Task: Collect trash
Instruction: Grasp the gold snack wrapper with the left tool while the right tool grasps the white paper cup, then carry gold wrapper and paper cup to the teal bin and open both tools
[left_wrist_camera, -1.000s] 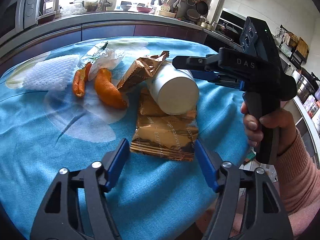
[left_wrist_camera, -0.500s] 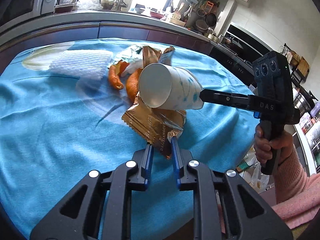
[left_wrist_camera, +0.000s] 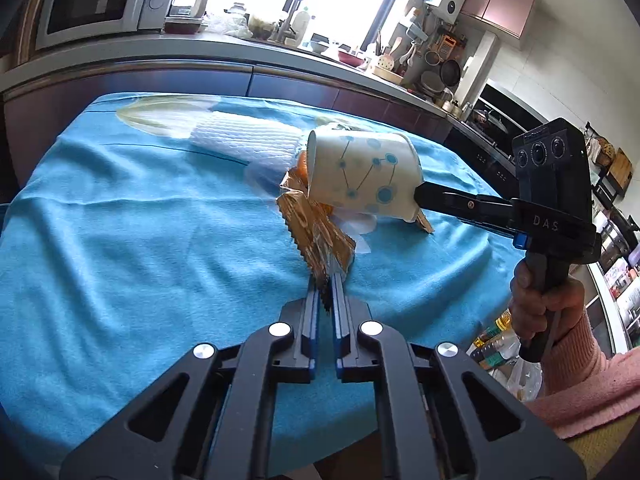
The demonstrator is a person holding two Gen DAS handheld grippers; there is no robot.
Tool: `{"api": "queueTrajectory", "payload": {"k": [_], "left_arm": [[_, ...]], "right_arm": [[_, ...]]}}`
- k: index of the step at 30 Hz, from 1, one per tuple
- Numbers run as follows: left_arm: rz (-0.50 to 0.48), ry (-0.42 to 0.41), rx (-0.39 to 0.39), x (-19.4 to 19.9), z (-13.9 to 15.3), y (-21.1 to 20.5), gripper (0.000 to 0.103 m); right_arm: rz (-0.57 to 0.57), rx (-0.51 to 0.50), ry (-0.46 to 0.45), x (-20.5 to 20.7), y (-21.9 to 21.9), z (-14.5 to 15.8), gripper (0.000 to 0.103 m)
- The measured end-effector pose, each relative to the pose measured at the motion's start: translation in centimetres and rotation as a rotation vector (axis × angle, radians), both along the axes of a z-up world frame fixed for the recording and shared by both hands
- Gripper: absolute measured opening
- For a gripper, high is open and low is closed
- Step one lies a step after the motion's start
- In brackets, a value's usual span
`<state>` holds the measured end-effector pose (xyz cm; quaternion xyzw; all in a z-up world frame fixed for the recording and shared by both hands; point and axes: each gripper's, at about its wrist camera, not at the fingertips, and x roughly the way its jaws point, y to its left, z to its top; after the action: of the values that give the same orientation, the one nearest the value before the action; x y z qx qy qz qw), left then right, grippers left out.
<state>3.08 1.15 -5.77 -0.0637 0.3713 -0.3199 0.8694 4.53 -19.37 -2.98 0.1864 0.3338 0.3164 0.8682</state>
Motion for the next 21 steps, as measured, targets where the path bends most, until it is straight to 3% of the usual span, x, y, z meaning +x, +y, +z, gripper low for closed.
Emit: {"api": "queueTrajectory", "payload": {"k": [21], "left_arm": [[0.263,-0.095,-0.023,-2.0,3.3,11.3,0.003]], "right_arm": [[0.122,0.020,-0.051,3.7,7.1,1.9,0.002]]}}
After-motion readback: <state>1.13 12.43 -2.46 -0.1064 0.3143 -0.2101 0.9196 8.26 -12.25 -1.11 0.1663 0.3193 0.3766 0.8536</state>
